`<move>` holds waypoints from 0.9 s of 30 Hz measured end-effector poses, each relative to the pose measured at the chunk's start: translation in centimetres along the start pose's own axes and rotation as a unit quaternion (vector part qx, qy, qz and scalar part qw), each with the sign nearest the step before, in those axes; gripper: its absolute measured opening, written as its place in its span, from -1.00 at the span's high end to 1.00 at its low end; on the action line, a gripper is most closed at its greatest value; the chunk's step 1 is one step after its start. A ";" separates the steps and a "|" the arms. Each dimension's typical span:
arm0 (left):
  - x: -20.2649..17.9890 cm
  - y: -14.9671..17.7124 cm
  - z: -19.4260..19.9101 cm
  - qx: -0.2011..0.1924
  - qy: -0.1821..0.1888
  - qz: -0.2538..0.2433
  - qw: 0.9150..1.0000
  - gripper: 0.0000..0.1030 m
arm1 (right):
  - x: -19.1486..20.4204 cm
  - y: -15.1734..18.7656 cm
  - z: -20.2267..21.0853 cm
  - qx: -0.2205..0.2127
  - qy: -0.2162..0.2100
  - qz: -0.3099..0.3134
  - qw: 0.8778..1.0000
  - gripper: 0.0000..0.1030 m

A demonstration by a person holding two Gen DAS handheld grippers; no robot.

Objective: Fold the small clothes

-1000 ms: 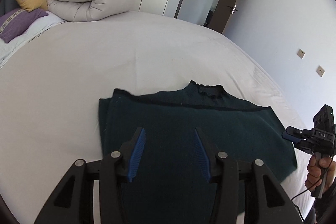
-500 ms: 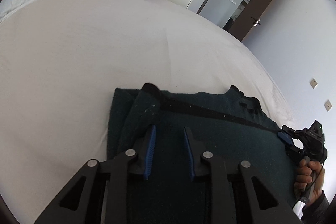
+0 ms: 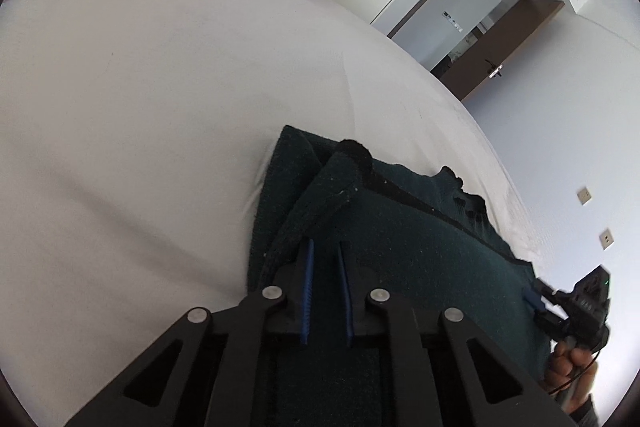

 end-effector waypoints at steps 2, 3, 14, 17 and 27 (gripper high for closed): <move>0.4 -1.0 0.6 -0.001 -0.001 0.026 1.000 0.78 | -0.1 0.5 -1.2 0.000 0.019 0.007 1.000 0.42; 0.2 -1.6 1.0 -0.007 -0.018 0.024 1.000 0.78 | -0.8 0.3 -1.0 -0.006 0.019 -0.008 1.000 0.42; -4.0 -4.3 -3.2 -0.012 -0.109 -0.103 0.989 0.12 | -0.9 1.3 0.4 0.001 -0.020 -0.005 1.000 0.42; -3.0 -5.3 -2.6 -0.008 -0.094 -0.092 0.991 0.30 | -3.9 0.0 2.8 -0.039 -0.005 -0.050 0.998 0.42; -3.8 -0.4 4.4 -0.043 -0.106 -0.059 0.992 -0.19 | -2.9 5.4 11.4 -0.090 -0.044 -0.074 0.992 0.40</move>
Point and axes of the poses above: each gripper's, at about its wrist camera, not at the fingertips, and z roughly against the way its jaws point, x to its left, y to its underside, the point moved 4 cm from there along -z, roughly the way its jaws point, and after that the axes turned 4 degrees about x, right-handed, at the moved point
